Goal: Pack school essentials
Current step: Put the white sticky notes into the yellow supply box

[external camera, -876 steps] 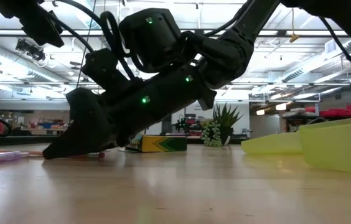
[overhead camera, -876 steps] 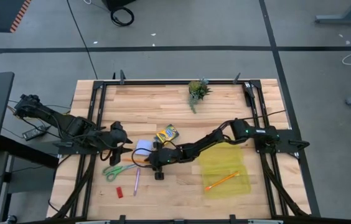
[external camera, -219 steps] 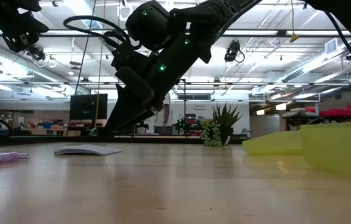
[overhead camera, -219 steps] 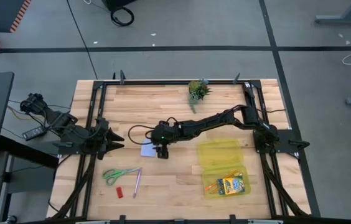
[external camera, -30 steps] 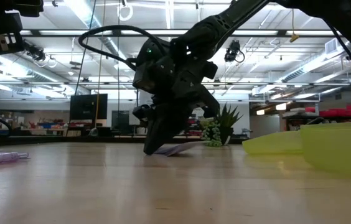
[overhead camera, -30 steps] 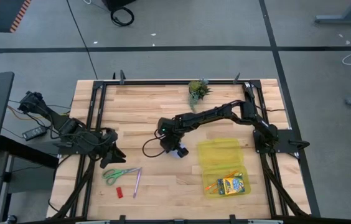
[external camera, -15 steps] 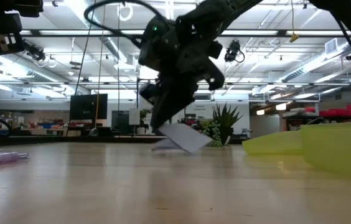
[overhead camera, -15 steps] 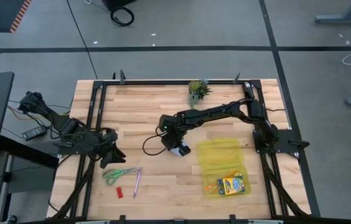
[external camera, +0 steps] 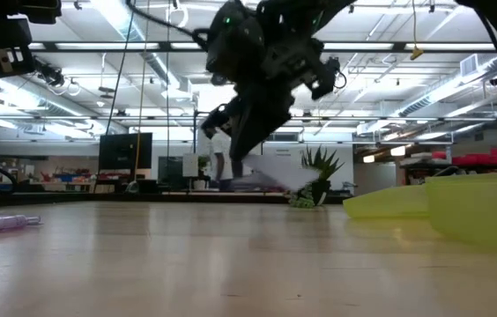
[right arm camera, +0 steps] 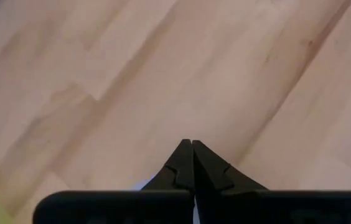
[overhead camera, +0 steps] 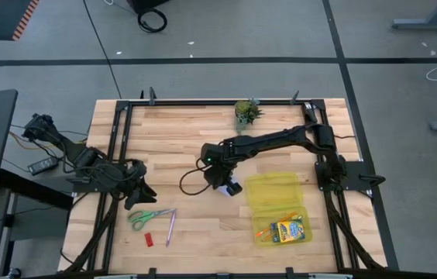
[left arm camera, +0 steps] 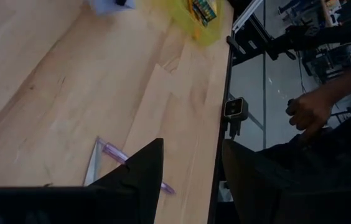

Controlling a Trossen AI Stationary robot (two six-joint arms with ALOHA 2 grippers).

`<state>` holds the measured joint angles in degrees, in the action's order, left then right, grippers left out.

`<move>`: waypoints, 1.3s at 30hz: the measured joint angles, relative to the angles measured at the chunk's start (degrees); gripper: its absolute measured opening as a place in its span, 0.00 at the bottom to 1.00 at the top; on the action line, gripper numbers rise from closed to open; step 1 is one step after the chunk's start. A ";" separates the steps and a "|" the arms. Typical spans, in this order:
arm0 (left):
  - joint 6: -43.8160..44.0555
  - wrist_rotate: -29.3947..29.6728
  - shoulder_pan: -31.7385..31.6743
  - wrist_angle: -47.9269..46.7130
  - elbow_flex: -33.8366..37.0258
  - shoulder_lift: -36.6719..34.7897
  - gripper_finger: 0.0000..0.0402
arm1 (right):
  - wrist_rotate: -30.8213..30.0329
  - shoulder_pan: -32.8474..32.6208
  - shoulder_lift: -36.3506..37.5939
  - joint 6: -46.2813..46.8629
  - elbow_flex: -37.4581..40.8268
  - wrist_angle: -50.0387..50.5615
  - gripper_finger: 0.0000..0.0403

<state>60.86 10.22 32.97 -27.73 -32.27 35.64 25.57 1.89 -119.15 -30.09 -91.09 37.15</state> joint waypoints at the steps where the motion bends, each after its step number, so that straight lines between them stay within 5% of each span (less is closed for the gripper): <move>1: -0.01 0.00 0.00 0.00 0.00 -0.02 0.43 | 0.19 -0.39 0.54 0.59 0.00 0.39 0.01; 15: 0.00 0.11 0.02 -0.09 0.00 0.00 0.43 | -4.35 -7.98 11.46 15.28 1.96 3.25 0.01; 23: 0.00 0.61 0.02 -0.11 0.00 0.04 0.43 | -10.46 -12.68 19.10 28.27 11.83 -3.27 0.01; 39: 0.00 3.57 0.02 -1.98 0.00 0.03 0.43 | -37.52 -31.63 36.09 60.06 36.84 -12.86 0.01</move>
<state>60.86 13.79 32.99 -29.71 -32.27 35.66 -11.96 -29.73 -83.06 29.97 -54.24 24.29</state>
